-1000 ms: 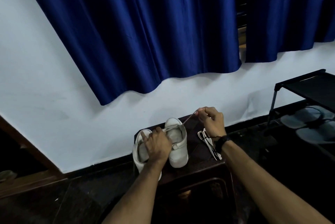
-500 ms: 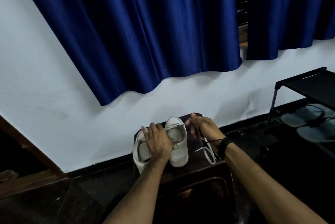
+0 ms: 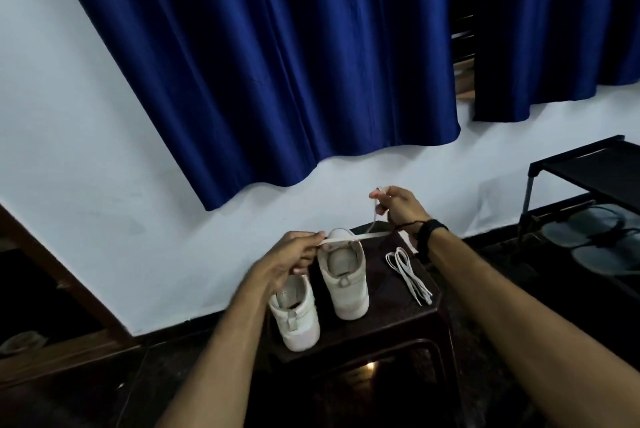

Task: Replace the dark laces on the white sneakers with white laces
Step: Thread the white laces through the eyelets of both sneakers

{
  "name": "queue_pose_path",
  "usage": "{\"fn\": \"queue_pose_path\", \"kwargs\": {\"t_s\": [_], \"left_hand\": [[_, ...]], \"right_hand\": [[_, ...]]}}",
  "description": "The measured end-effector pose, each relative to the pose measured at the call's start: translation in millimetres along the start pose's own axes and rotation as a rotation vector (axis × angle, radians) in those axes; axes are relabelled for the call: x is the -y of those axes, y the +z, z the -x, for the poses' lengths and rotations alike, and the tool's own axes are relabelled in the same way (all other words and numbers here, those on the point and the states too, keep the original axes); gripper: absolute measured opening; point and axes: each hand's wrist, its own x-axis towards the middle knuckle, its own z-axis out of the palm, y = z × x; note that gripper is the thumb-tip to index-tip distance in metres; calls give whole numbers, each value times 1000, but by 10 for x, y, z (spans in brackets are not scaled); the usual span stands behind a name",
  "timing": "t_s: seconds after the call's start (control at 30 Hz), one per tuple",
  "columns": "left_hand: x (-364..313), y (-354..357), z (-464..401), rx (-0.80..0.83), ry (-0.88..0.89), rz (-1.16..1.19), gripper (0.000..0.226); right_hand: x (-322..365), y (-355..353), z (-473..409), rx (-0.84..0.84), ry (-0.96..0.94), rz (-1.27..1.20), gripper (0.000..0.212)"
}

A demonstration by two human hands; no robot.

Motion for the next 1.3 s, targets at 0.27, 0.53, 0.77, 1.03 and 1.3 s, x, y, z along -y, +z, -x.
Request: {"fn": "queue_pose_path", "kwargs": {"t_s": [0.27, 0.53, 0.77, 1.03, 1.3], "left_hand": [[-19, 138, -95, -172, 148, -250, 30], [130, 628, -161, 74, 15, 188, 29], [155, 23, -187, -32, -65, -89, 28], [80, -24, -326, -212, -18, -301, 38], [112, 66, -547, -289, -33, -239, 39]], "right_hand": [[-321, 299, 224, 214, 6, 206, 27], [-141, 461, 104, 106, 161, -695, 23], [-423, 188, -65, 50, 110, -268, 27], [-520, 411, 115, 37, -175, 1248, 59], [-466, 731, -99, 512, -136, 528, 62]]}}
